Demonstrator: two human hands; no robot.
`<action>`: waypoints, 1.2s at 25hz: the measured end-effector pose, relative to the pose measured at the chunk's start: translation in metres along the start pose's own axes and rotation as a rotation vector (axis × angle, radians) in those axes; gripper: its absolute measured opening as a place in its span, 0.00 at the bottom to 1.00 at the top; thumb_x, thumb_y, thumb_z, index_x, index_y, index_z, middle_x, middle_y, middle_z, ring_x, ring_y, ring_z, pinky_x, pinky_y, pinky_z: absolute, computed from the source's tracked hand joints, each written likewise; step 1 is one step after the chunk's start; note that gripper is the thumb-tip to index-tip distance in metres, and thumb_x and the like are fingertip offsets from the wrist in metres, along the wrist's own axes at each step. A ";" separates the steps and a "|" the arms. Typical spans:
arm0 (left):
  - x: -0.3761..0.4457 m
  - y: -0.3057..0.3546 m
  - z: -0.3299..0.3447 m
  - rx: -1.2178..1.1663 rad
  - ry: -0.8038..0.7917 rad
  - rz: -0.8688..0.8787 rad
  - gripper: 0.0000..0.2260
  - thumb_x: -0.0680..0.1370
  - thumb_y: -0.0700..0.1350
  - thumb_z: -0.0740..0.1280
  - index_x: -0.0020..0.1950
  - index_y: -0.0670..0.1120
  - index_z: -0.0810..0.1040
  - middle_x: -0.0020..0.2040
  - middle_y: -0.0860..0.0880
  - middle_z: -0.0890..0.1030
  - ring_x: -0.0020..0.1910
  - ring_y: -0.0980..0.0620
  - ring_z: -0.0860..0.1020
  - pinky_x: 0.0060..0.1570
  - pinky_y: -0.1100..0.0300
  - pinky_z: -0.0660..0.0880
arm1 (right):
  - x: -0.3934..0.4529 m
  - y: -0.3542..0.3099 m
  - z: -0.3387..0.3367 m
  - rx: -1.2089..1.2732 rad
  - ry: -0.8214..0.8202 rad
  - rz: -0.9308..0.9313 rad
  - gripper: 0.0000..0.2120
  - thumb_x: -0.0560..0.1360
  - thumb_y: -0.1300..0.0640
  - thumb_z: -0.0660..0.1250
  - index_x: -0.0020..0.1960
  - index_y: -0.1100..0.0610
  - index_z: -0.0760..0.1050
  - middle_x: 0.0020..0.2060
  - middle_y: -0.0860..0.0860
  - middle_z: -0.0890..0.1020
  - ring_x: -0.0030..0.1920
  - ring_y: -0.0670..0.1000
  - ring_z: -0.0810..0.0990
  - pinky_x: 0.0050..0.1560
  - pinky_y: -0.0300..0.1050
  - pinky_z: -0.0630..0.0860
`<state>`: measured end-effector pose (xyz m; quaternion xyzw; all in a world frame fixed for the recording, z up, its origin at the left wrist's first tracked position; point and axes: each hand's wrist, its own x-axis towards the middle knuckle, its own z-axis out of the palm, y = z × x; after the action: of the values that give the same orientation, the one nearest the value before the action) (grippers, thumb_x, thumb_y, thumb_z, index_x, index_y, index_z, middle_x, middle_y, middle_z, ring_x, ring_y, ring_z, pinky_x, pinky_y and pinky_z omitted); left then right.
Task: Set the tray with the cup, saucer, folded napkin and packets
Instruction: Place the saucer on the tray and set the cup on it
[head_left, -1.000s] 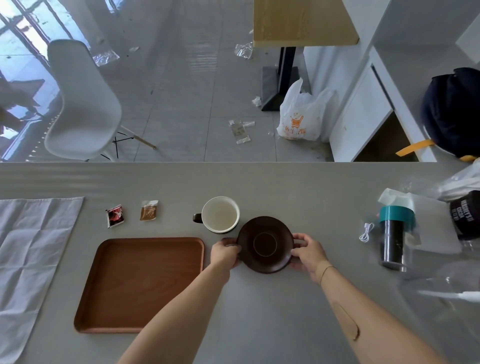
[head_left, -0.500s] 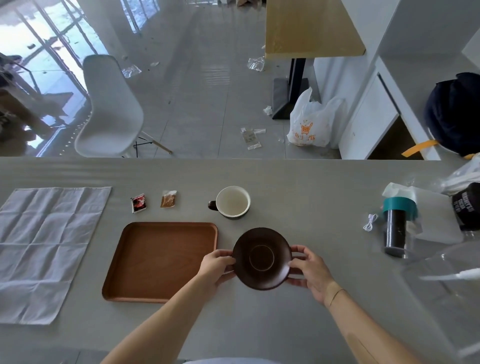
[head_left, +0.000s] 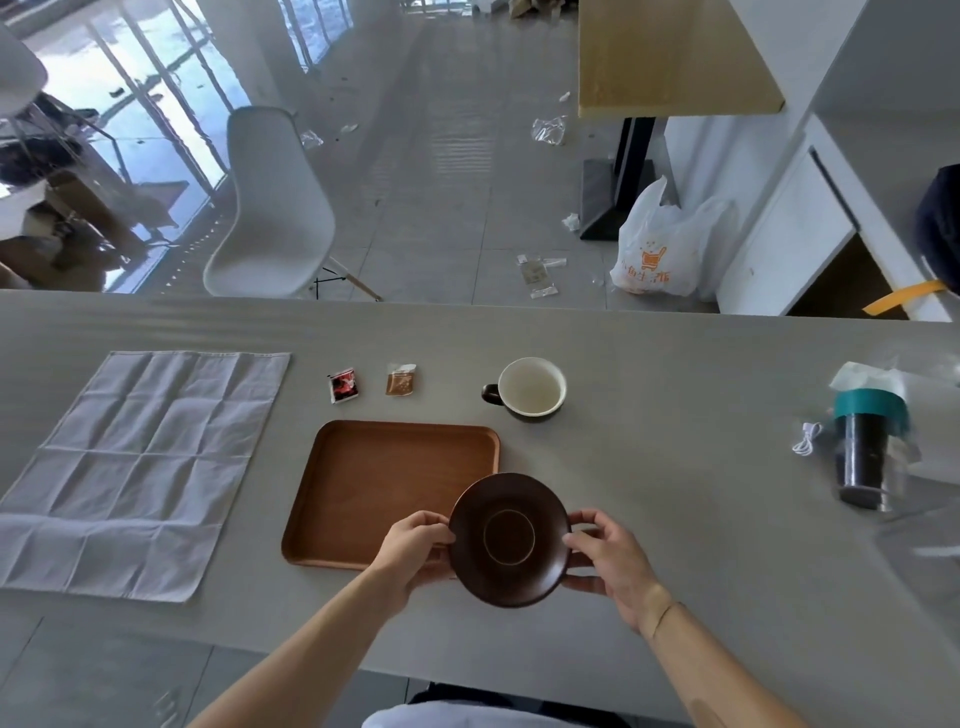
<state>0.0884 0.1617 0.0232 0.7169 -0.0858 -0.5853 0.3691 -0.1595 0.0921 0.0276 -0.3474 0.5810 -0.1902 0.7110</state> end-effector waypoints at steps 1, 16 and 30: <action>0.001 0.000 -0.011 0.008 0.000 0.003 0.06 0.74 0.31 0.65 0.48 0.38 0.78 0.36 0.41 0.82 0.33 0.47 0.82 0.34 0.54 0.81 | 0.000 0.002 0.011 -0.006 0.005 0.002 0.08 0.75 0.65 0.66 0.54 0.59 0.76 0.46 0.59 0.81 0.40 0.55 0.83 0.37 0.49 0.82; 0.050 0.007 -0.100 0.201 -0.028 0.124 0.08 0.76 0.36 0.69 0.52 0.46 0.77 0.47 0.43 0.83 0.40 0.48 0.85 0.35 0.59 0.82 | 0.028 0.013 0.123 -0.049 0.184 -0.057 0.15 0.75 0.70 0.64 0.56 0.55 0.77 0.50 0.59 0.82 0.44 0.59 0.84 0.38 0.55 0.83; 0.071 0.007 -0.095 0.339 -0.035 0.202 0.09 0.78 0.37 0.68 0.52 0.52 0.77 0.48 0.46 0.82 0.45 0.48 0.83 0.37 0.62 0.82 | 0.048 0.023 0.130 -0.191 0.388 -0.093 0.23 0.71 0.72 0.65 0.56 0.49 0.80 0.45 0.52 0.83 0.46 0.57 0.83 0.41 0.53 0.84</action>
<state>0.1979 0.1579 -0.0235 0.7462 -0.2610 -0.5348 0.2983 -0.0257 0.1110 -0.0110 -0.3965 0.7057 -0.2303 0.5401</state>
